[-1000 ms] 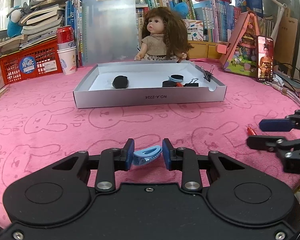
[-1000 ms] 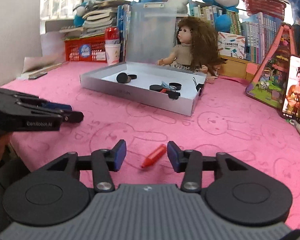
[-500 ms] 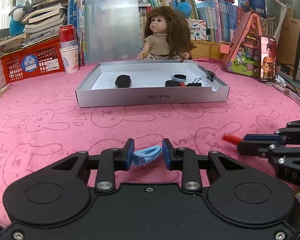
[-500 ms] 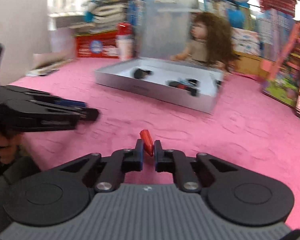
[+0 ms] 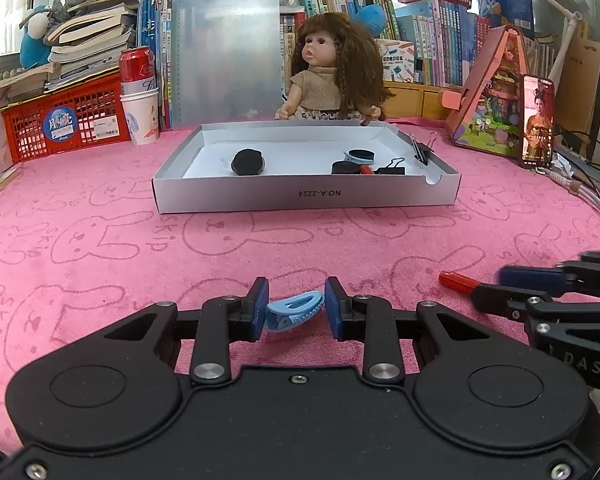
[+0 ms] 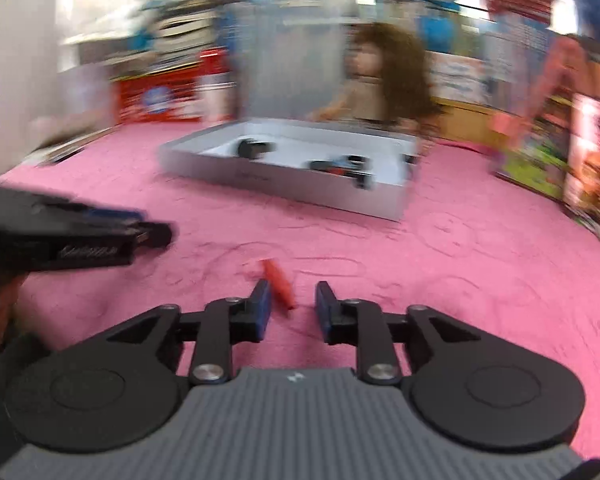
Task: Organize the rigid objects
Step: 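Carry the crayon with right tool while left tool carries the blue clip over the tray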
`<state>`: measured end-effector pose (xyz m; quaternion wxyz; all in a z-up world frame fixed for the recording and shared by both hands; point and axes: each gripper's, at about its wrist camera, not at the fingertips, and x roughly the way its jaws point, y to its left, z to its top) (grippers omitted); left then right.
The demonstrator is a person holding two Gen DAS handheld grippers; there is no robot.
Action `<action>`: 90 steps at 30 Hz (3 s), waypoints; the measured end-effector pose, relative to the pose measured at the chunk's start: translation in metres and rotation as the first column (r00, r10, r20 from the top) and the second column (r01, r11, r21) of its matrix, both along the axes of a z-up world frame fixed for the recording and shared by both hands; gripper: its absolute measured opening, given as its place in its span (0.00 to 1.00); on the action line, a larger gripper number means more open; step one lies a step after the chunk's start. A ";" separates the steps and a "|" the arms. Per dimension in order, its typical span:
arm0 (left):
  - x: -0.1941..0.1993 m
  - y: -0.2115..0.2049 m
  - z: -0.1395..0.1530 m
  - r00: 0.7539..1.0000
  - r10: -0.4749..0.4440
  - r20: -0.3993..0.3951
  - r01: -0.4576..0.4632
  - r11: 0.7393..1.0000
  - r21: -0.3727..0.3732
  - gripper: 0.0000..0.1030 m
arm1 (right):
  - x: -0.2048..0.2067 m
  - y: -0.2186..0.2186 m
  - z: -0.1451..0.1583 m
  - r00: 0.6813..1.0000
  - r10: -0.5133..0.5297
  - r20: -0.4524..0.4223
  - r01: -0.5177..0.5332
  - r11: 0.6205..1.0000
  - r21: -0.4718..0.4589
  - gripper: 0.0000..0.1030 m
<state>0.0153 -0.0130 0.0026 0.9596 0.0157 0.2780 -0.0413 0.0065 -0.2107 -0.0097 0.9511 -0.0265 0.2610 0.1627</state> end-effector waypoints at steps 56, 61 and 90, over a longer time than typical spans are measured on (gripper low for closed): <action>0.033 0.036 0.026 0.996 0.037 0.083 -0.034 0.999 -0.043 0.28 | 0.029 0.048 0.014 0.891 -0.419 0.177 0.419 0.907 0.039 0.43; 0.038 0.038 0.029 0.996 0.039 0.085 -0.035 0.998 -0.049 0.28 | 0.032 0.046 0.016 0.896 -0.409 0.175 0.409 0.912 0.040 0.43; 0.177 0.045 0.082 0.999 0.025 0.037 -0.020 0.991 -0.133 0.28 | 0.133 0.027 0.067 0.943 -0.289 0.166 0.277 0.957 0.089 0.43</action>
